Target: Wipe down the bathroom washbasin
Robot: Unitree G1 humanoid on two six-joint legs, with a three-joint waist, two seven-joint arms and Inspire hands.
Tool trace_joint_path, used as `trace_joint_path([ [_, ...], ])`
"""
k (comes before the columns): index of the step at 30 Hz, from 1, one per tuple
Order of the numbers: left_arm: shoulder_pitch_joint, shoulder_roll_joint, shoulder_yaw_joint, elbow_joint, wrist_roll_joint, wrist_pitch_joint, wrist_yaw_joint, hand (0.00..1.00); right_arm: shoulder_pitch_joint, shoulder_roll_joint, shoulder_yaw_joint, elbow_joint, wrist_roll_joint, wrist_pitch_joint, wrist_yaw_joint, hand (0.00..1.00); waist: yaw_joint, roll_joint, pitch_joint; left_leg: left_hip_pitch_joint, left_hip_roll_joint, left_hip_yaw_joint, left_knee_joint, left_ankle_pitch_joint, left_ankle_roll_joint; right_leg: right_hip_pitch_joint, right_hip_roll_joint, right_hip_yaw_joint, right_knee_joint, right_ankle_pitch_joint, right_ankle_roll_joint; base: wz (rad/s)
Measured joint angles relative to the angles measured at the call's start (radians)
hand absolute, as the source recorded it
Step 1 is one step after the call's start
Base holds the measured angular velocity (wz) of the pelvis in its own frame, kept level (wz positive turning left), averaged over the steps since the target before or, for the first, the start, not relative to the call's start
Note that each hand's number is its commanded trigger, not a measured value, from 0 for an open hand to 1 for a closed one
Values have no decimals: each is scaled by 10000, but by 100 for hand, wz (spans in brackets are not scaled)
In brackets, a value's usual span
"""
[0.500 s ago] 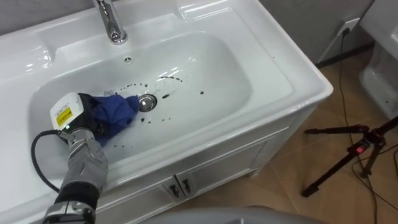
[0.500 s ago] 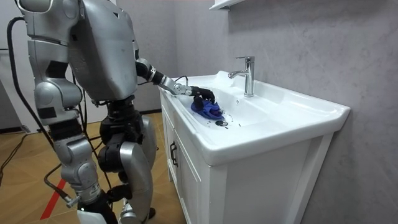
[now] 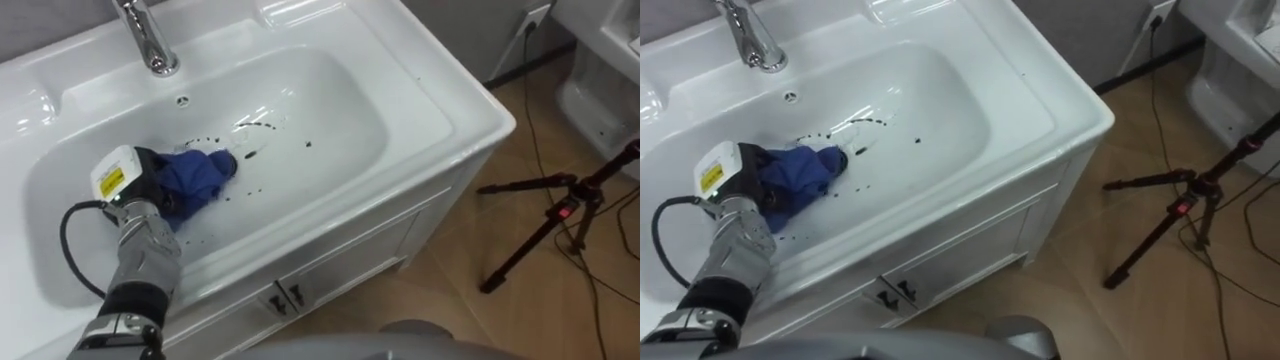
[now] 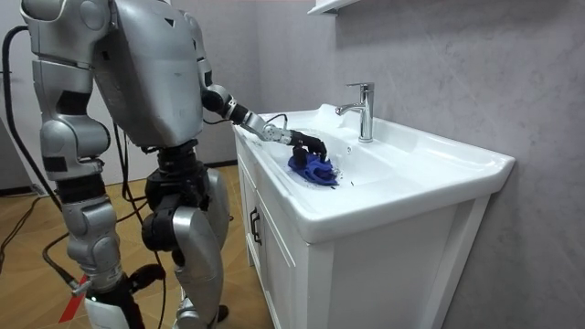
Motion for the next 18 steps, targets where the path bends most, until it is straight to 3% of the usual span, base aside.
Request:
trace_joint_path([
  [5,-338,-292,-169,-12,-369,0,-549,100,-131,24,-5,16,-979,118,187,0,-198,36,13,21,-19,256,-1,0,0,-153,12,214,97,22,13,-17],
  [14,-698,-409,-1090,-167,-956,-11,-1046,100,-232,198,-21,-40,-1809,117,184,0,-542,241,-38,22,-22,488,2,0,0,-222,23,360,137,32,18,-5],
  [18,-733,-506,-1324,-723,-1134,-18,-1236,100,-234,208,-21,-34,-1896,93,306,0,-625,211,-10,45,-11,533,2,0,0,-227,51,424,168,35,14,-3],
])
